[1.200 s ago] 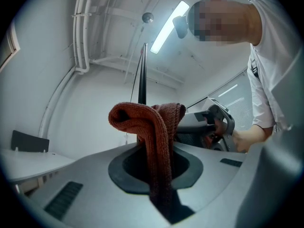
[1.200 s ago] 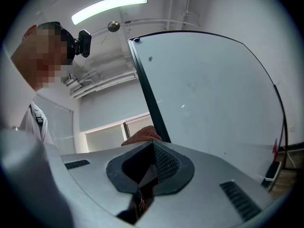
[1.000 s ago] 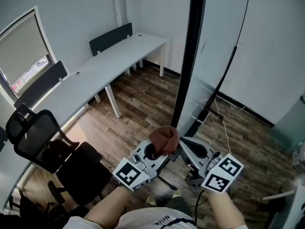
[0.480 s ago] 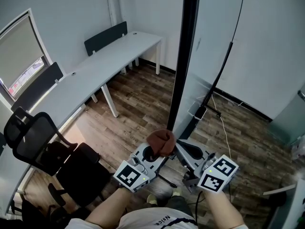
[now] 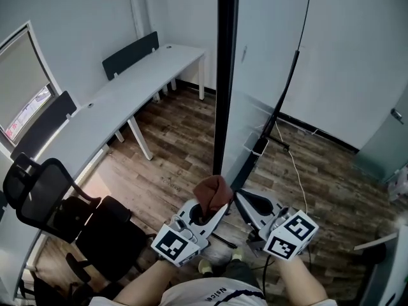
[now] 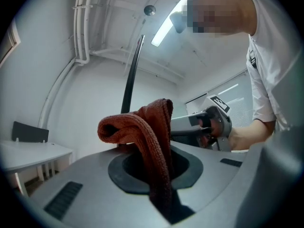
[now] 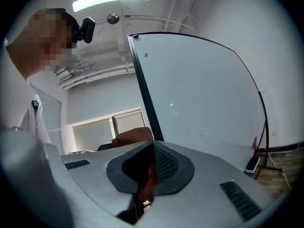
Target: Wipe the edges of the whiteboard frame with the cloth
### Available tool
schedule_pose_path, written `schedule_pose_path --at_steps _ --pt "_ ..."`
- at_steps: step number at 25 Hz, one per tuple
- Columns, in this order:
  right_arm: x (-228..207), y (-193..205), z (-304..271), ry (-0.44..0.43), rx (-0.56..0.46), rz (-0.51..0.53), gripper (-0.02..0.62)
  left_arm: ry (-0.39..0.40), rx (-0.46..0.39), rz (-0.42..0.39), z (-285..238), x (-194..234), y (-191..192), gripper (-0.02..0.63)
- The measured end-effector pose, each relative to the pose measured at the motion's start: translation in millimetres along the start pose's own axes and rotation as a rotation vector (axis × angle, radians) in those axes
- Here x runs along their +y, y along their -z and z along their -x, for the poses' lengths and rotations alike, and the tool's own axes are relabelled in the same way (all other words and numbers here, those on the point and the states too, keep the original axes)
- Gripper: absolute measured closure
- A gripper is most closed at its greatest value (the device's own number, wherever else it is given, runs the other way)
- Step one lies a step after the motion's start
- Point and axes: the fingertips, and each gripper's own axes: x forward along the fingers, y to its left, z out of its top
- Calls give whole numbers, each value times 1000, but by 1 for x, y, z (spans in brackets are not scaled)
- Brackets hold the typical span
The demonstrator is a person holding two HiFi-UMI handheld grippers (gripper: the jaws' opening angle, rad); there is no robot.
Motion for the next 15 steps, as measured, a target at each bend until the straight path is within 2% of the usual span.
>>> schedule_pose_path --at_steps 5,11,15 --pt "-11 13 18 62 23 -12 591 35 -14 37 3 -24 -9 545" --pt "-27 8 42 112 7 -41 592 43 61 89 -5 -44 -2 545" --pt "-40 0 61 121 12 -38 592 53 56 100 -24 -61 -6 545"
